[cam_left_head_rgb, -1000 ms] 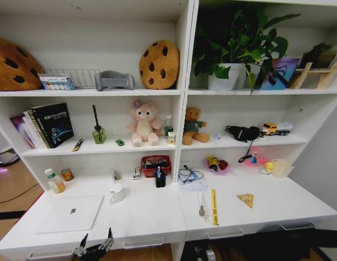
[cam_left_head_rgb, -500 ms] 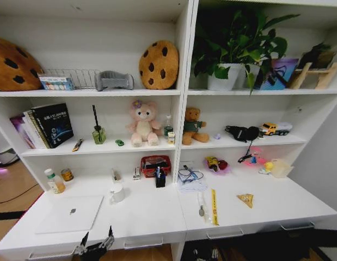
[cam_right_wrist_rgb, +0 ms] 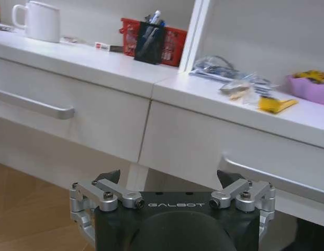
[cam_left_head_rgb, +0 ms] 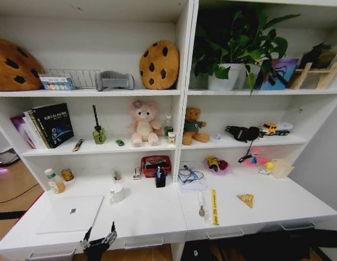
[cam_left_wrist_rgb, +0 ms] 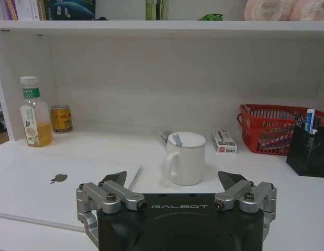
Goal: Organize the objects on the table.
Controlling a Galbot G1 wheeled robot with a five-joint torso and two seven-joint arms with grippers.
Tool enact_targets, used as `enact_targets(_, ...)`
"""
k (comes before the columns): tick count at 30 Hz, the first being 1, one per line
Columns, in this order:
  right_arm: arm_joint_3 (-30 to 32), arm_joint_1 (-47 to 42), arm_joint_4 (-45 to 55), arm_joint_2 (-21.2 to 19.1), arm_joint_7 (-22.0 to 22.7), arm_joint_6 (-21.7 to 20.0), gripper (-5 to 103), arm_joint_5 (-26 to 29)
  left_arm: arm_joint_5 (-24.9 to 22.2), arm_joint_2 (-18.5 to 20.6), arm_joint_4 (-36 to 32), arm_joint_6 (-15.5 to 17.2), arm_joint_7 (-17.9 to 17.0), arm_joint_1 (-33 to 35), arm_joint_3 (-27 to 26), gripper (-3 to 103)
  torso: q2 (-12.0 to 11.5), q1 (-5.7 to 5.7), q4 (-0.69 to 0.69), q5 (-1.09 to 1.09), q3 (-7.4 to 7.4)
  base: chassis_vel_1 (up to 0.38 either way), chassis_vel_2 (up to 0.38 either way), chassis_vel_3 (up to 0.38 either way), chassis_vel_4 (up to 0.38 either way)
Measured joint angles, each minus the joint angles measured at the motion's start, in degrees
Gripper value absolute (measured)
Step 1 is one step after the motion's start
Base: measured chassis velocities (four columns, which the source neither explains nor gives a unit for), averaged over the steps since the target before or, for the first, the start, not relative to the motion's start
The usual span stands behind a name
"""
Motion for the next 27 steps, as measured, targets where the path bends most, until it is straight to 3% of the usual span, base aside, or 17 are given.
enact_targets(8,2.2,-8.6,11.6,-0.6,5.9,0.3,100,7.5,-0.2,0.0,-0.2,0.0,-0.1,-0.3,0.3,99,0.0,0.0,0.0,-0.02,0.0,0.0,0.0,0.0,0.0)
enact_targets(13,7.1,-10.2,19.9,-0.1,8.7,0.5,100,9.2,-0.2,0.0,-0.2,-0.1,-0.1,-0.5,0.4,99,0.0,0.0,0.0,0.01,0.01,0.0,0.0,0.0,0.0)
enact_targets(16,11.7,-9.6,26.1,-0.3,8.9,-1.4,100,12.1,0.1,-0.1,-0.1,-0.2,-0.1,-0.6,0.7,99,0.0,0.01,0.01,0.0,0.01,0.0,0.0,0.0,0.0)
enact_targets(19,17.8,-7.4,34.3,-0.7,7.4,-7.0,100,18.2,0.4,-0.4,0.0,-0.5,-0.1,-0.7,1.1,99,0.0,0.02,0.0,-0.01,0.01,0.0,0.0,0.0,0.0)
enact_targets(23,20.5,-5.1,38.6,-1.3,6.5,-11.4,100,21.5,0.1,-0.5,0.3,-0.6,-0.1,-0.9,1.1,99,0.0,0.01,0.01,0.01,0.01,0.0,0.0,0.0,0.0)
enact_targets(25,21.9,-3.4,43.3,-2.3,7.4,-19.1,100,26.1,-0.1,-0.5,1.0,-0.7,-0.1,-1.3,1.0,99,0.0,0.02,0.01,-0.01,0.01,0.0,0.0,0.0,0.0)
enact_targets(26,21.9,-3.4,43.3,-2.3,7.4,-19.1,100,26.1,-0.1,-0.5,1.0,-0.7,-0.1,-1.3,1.0,99,0.0,0.02,0.01,-0.01,0.01,0.0,0.0,0.0,0.0)
enact_targets(27,21.6,-2.7,45.4,-2.8,8.1,-23.2,100,28.5,-0.2,-0.5,1.4,-0.7,-0.1,-1.5,1.0,99,0.0,0.01,0.0,-0.01,0.01,0.0,0.0,0.0,0.0)
